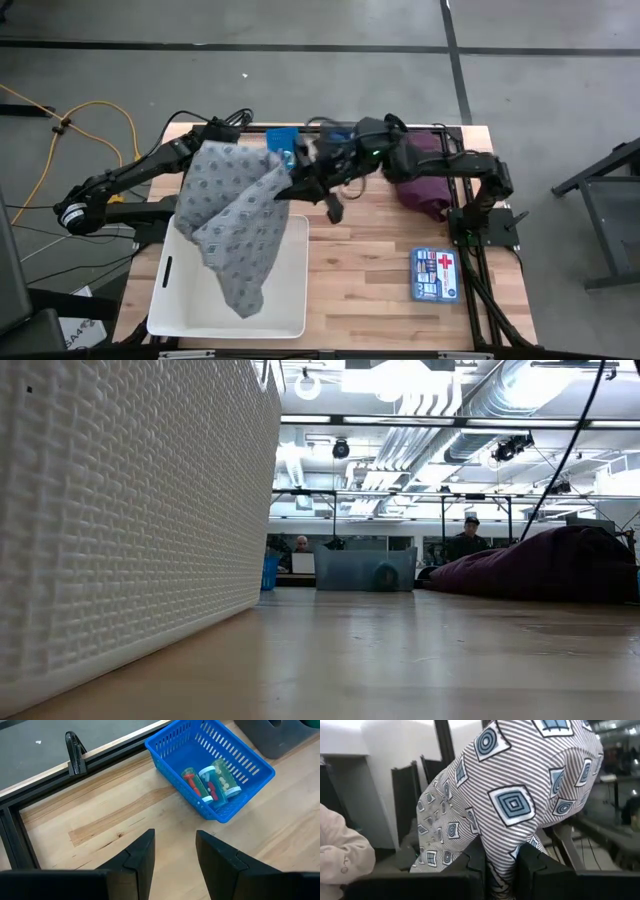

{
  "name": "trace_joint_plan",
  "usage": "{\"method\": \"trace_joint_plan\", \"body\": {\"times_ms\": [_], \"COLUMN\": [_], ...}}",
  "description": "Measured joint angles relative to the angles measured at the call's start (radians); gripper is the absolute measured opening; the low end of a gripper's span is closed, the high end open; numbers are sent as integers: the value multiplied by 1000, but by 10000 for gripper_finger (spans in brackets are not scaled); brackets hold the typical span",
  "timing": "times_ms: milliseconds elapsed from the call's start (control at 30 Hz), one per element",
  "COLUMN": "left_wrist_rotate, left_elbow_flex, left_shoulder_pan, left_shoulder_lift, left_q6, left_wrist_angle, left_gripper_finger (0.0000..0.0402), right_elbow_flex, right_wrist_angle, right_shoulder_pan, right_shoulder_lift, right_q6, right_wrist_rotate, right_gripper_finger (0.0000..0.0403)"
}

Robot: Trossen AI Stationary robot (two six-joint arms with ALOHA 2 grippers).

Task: Pick & place medical supplies in basket/bin
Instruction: Put the patient gown into the white bin

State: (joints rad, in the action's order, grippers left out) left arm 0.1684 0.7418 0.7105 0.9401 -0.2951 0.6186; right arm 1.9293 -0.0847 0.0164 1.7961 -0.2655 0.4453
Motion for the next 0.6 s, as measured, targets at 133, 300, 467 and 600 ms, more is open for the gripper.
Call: {"method": "trace_joint_plan", "body": {"times_ms": [133, 300, 467, 600], "left_wrist_rotate": [0, 0, 0, 0], "left_elbow_flex": [0, 0, 0, 0], "left_shoulder_pan": [0, 0, 0, 0], "left_shoulder_lift": [0, 0, 0, 0], "left_q6": [0, 0, 0, 0], "left_wrist_angle": [0, 0, 0, 0], "left_gripper_finger": [136, 136, 136, 136], "right_elbow_flex": [10, 11, 11, 11], "right_wrist_angle": [10, 31, 72, 89], "right_shoulder_pan": [11, 10, 25, 32], "right_shoulder_lift": [55, 112, 167, 177], "right_q6": [-38, -105, -143, -170], "right_wrist_rotate": [-47, -53, 22, 113], "right_gripper_finger": [44, 44, 44, 44]}}
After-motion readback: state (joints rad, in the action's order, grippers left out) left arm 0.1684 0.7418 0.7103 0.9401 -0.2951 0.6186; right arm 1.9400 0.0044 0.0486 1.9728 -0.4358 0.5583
